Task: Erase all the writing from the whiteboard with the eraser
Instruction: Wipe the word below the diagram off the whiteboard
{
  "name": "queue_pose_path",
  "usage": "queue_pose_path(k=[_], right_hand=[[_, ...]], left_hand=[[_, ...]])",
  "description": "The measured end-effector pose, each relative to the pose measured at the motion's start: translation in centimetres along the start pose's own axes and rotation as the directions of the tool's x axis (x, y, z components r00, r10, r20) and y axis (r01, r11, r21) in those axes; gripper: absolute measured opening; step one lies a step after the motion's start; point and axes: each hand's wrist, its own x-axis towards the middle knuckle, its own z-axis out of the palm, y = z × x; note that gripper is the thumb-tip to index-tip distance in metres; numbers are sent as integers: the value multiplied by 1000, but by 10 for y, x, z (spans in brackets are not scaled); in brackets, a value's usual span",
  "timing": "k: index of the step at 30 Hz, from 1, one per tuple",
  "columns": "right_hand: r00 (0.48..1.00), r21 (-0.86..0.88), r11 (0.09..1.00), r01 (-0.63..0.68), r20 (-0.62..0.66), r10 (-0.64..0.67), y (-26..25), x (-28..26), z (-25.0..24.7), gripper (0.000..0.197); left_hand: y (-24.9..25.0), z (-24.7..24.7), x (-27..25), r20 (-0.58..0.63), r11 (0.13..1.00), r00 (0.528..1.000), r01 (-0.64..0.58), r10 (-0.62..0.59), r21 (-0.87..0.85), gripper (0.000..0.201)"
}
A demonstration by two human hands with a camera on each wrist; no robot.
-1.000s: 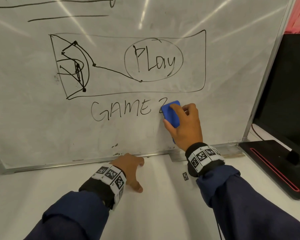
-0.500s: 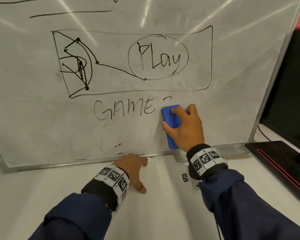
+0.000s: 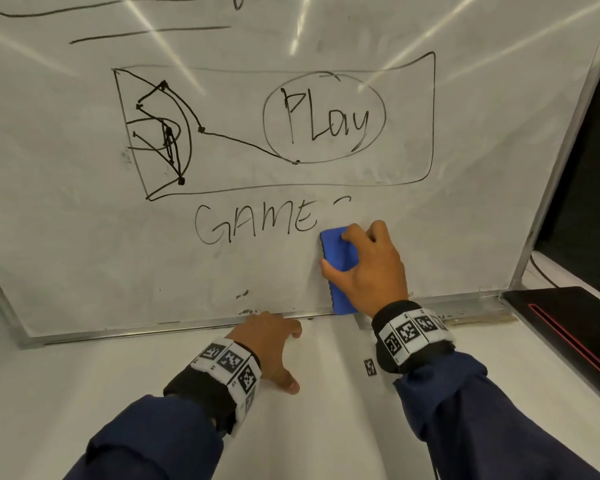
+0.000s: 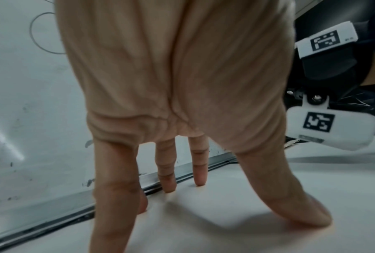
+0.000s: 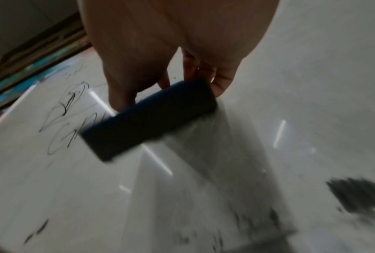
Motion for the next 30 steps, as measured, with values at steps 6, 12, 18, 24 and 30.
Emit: queue_pose_path(k=[6,12,18,24,30], right_hand=[[982,60,997,41,-187,-29,-9,20,-17,45],[990,33,999,28,-139,-23,-6,21,-11,42],[987,42,999,23,-160,-15,-5,14,-13,43],[986,27,1000,11,-165,-7,-16,29,-14,43],[993,28,1000,4,-115,-1,-10,9,-5,44]], left_hand=[[-3,5,3,-18,1000,1000,-15,16,17,90],[-7,7,4,-20,999,1000,-22,22,24,91],[-6,6,4,5,1000,1000,-19,19,23,94],[-10,9,4,-12,1000,1000,-24,24,8,96],[-10,7,4,-14,999,999,-45,46,18,96]])
